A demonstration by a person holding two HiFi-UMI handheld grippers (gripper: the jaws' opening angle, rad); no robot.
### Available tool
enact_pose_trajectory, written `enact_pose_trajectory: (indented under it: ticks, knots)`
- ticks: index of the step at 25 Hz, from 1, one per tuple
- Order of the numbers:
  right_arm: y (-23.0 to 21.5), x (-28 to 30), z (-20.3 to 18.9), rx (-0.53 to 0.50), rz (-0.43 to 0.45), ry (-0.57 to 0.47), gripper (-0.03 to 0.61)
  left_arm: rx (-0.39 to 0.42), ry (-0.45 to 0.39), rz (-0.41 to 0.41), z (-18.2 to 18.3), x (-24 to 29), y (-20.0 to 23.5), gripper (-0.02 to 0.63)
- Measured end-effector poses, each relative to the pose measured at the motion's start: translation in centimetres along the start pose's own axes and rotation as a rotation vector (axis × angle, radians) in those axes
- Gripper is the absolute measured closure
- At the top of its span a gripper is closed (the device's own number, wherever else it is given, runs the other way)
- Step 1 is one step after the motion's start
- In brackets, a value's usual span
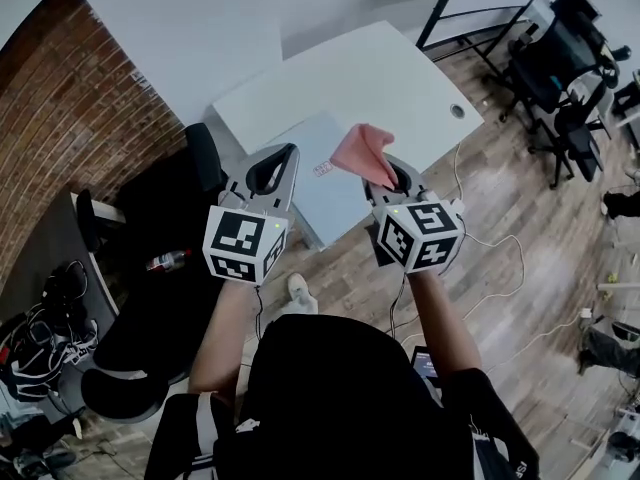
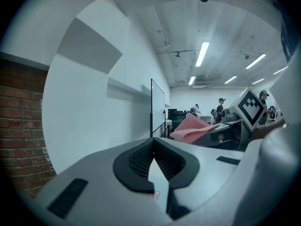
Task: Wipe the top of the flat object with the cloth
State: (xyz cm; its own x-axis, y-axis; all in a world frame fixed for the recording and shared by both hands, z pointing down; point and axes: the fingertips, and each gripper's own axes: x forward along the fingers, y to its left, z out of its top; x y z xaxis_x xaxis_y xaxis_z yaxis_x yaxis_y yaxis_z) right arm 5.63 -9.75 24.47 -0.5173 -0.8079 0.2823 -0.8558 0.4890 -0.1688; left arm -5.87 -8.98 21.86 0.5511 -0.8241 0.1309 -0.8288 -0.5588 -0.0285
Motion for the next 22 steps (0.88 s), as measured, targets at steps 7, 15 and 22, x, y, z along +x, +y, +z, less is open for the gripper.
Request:
enact_pose_trajectory:
  ticks: [7, 15, 22]
  knots:
    - [-0.6, 3.4, 0.9, 0.004, -0.03, 0.004, 0.534, -0.034, -0.021, -0.032, 0.4, 1.9, 3.7, 0.601]
    - [-0.5, 6.2, 1.4, 0.011, -0.066, -0.011, 0.534, -0.052, -0.001, -0.061, -0.8, 2.8, 6.1, 0.602]
    - [-1.5, 6.5, 1.4, 0.01, -0.107, -0.016, 0.534, -0.108, -0.008, -0.078, -2.5, 3.0, 7.2, 0.601]
